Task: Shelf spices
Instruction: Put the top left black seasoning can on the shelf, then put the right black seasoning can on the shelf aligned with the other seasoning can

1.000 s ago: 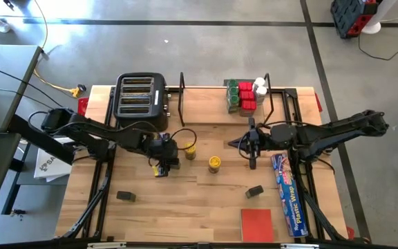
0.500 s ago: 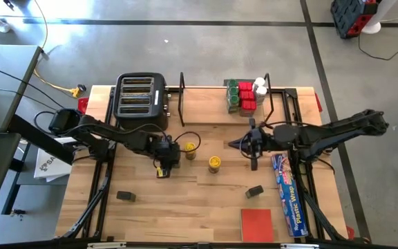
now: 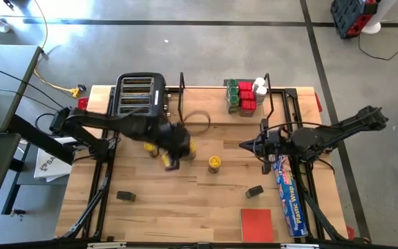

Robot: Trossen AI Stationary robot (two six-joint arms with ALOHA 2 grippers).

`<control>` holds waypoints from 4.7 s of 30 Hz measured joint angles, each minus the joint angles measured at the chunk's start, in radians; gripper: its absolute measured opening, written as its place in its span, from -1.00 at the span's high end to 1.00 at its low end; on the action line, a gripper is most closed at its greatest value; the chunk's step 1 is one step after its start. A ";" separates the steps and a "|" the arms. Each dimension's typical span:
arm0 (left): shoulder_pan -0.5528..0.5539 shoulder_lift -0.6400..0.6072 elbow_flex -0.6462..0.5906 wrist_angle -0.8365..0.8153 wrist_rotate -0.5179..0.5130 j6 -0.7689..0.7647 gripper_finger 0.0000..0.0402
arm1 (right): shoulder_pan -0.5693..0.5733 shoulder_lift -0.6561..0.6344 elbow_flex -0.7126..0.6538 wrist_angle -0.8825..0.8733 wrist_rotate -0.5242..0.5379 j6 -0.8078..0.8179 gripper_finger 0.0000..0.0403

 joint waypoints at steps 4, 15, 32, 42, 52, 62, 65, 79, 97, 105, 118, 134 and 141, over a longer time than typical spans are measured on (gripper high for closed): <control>0.097 0.080 0.202 -0.022 -0.017 0.118 0.42 | 0.012 -0.004 0.000 -0.039 0.034 0.001 1.00; 0.431 0.508 0.621 -0.045 0.045 0.514 0.42 | 0.035 -0.004 0.000 -0.070 0.083 0.033 1.00; 0.620 0.841 0.842 -0.015 0.103 0.678 0.32 | 0.061 -0.003 0.000 -0.089 0.158 0.081 1.00; 0.627 0.842 0.843 0.057 0.154 0.694 0.05 | 0.058 -0.003 0.000 -0.090 0.158 0.095 1.00; 0.626 0.826 0.843 0.059 0.139 0.704 -0.06 | 0.058 -0.003 0.000 -0.088 0.158 0.107 1.00; 0.600 0.687 0.843 -0.067 0.161 0.629 -0.03 | 0.058 0.002 0.001 -0.135 0.141 0.097 1.00; 0.553 0.625 0.844 -0.149 0.197 0.574 0.03 | 0.057 0.021 0.001 -0.209 0.042 0.095 1.00; 0.218 0.150 0.115 0.266 0.051 0.233 0.29 | 0.198 0.161 0.165 -0.758 -0.351 0.357 0.35; -0.004 -0.160 -0.370 0.574 -0.336 0.019 0.29 | 0.314 0.637 0.370 -1.079 -0.251 0.345 -0.38; -0.018 -0.160 -0.370 0.568 -0.336 0.020 0.29 | 0.313 0.733 0.402 -1.102 -0.273 0.375 -0.21; -0.047 -0.162 -0.370 0.537 -0.364 0.036 0.29 | 0.254 0.743 0.444 -1.090 -0.293 0.451 0.44; -0.172 -0.223 -0.409 0.361 -0.598 -0.027 0.29 | -0.402 0.772 0.965 -1.283 -0.195 -0.192 0.44; -0.185 -0.223 -0.458 0.356 -0.621 -0.104 0.29 | -0.637 1.011 1.192 -1.310 -0.284 -0.413 0.44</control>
